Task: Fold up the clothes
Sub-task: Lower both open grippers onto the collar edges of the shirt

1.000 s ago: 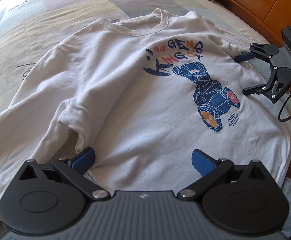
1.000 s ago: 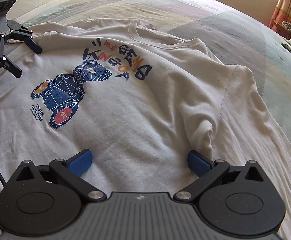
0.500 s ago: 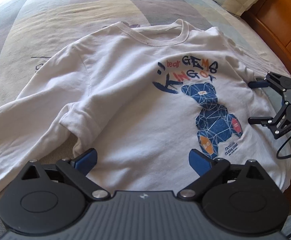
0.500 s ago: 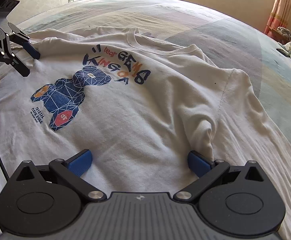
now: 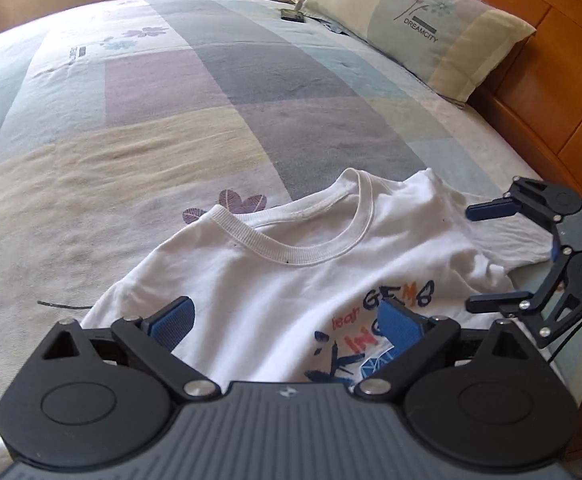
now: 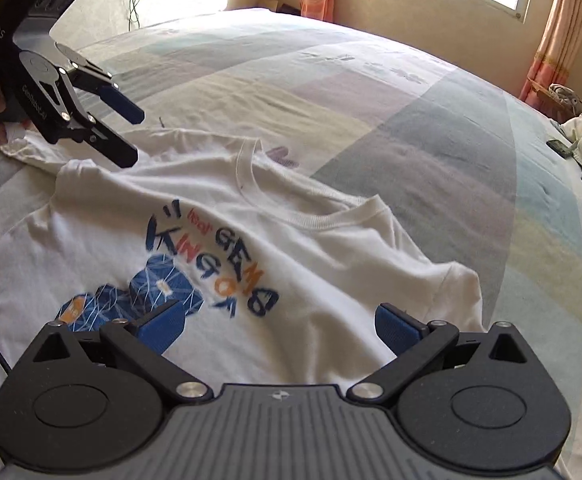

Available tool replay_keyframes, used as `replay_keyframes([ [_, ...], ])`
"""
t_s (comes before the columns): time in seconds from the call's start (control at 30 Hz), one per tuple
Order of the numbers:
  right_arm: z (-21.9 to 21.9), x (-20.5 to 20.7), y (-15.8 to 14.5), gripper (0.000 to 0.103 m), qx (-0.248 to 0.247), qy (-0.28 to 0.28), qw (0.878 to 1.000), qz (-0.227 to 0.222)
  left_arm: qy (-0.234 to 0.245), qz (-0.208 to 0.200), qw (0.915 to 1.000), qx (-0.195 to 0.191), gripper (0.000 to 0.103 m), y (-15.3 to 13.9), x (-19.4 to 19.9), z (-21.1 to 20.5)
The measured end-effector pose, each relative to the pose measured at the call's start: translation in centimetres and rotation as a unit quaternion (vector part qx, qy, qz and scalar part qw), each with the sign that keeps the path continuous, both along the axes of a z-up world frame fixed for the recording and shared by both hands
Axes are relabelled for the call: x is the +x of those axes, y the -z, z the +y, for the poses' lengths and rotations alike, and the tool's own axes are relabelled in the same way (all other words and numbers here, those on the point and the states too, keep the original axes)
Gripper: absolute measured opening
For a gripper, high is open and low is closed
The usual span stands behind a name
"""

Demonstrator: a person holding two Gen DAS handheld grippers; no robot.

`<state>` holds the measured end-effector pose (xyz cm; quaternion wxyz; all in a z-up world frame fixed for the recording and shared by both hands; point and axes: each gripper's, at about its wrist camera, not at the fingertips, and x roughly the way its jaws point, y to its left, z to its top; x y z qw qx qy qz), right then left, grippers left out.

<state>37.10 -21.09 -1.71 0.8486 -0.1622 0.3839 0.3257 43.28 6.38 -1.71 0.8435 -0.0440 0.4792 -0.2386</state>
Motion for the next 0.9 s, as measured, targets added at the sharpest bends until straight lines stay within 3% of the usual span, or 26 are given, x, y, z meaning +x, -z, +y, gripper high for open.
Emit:
replay_keyframes([
  [0.07, 0.6, 3.3, 0.7, 0.103, 0.02, 0.017, 0.999, 0.031, -0.025, 0.031, 0.9979, -0.051, 0.097, 0.8, 1.2, 0.6],
  [0.1, 1.1, 5.2, 1.3, 0.103, 0.025, 0.028, 0.998, 0.058, -0.036, 0.036, 0.9971, -0.056, 0.097, 1.2, 1.6, 0.8],
  [0.17, 1.9, 7.6, 2.1, 0.103, 0.026, 0.038, 0.995, 0.083, -0.048, 0.033, 0.9974, -0.042, 0.097, 1.6, 2.0, 1.0],
  [0.27, 2.3, 8.8, 2.0, 0.103, 0.034, 0.04, 0.997, 0.061, -0.049, 0.035, 0.9976, -0.035, 0.097, 1.9, 2.7, 1.8],
  [0.37, 2.1, 9.7, 2.2, 0.103, 0.028, 0.033, 0.997, 0.066, -0.03, 0.068, 0.9962, -0.046, 0.097, 2.5, 3.4, 2.2],
  [0.47, 1.8, 10.0, 2.7, 0.103, 0.04, 0.025, 0.993, 0.109, 0.009, 0.098, 0.9937, -0.052, 0.097, 3.4, 3.3, 1.1],
  [0.57, 1.9, 9.7, 3.2, 0.103, 0.058, 0.013, 0.987, 0.146, 0.008, 0.116, 0.9926, -0.033, 0.097, 5.1, 3.3, 0.7],
  [0.67, 2.2, 9.8, 4.4, 0.103, 0.044, 0.02, 0.987, 0.155, -0.014, 0.103, 0.9939, -0.037, 0.097, 6.0, 4.3, 1.5],
  [0.9, 1.3, 13.4, 5.8, 0.103, 0.067, 0.072, 0.987, 0.124, -0.033, 0.063, 0.9974, 0.006, 0.097, 5.2, 7.2, 1.5],
])
